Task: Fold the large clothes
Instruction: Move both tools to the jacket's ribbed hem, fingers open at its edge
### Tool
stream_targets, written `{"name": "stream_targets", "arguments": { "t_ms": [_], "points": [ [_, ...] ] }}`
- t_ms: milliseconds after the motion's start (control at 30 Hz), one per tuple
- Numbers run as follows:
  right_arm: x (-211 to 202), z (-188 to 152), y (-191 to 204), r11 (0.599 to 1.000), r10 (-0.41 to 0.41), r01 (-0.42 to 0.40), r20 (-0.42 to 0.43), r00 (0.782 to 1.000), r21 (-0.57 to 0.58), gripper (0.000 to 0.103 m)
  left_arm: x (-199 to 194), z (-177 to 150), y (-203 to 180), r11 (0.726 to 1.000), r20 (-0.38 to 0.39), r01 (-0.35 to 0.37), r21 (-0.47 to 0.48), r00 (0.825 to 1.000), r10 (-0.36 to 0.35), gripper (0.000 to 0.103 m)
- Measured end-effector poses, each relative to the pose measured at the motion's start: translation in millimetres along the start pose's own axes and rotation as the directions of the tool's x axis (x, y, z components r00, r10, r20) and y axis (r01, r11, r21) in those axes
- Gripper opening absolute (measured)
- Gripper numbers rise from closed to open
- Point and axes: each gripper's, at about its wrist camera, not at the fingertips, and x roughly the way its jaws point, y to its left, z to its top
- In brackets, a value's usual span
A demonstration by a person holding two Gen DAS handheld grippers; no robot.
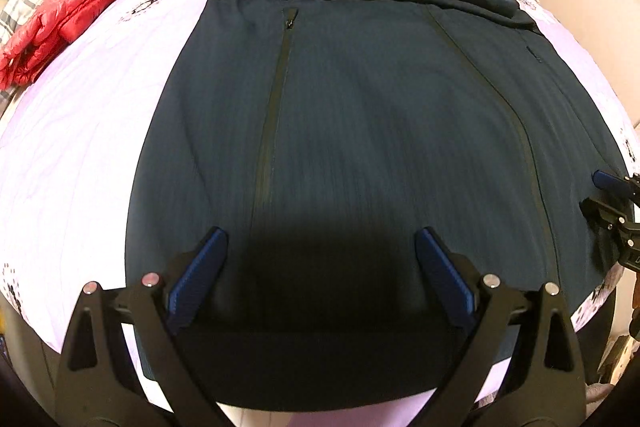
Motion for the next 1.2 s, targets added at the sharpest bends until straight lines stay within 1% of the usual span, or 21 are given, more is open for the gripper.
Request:
{"name": "stream_targets", "arguments": {
  "t_ms": [233,567,1200],
  "points": [
    [-3.7,-5.6,1.2,1.0,0.0,0.0,-0.001,1.0,0.006,0.062,-5.8,-7.8,-3.9,1.0,-0.005,-0.003,0.005,1.0,0.003,0.097],
    [-12.2,-15.0,-1.7,0.999,0.02,-0.02,-0.002,1.0,0.034,0.064,-8.3,-11.9,-5.3,1.0,-0.01,-0.005,0.004,1.0,0.005,0.097],
    [-19.2,-21.5,-3.2,0.999,0.02,-0.02,-0.006,1.0,0.026,0.064,-10.8,-15.7,-3.9,1.0,-0.01,0.0,0.003,1.0,0.0,0.097]
  ]
}}
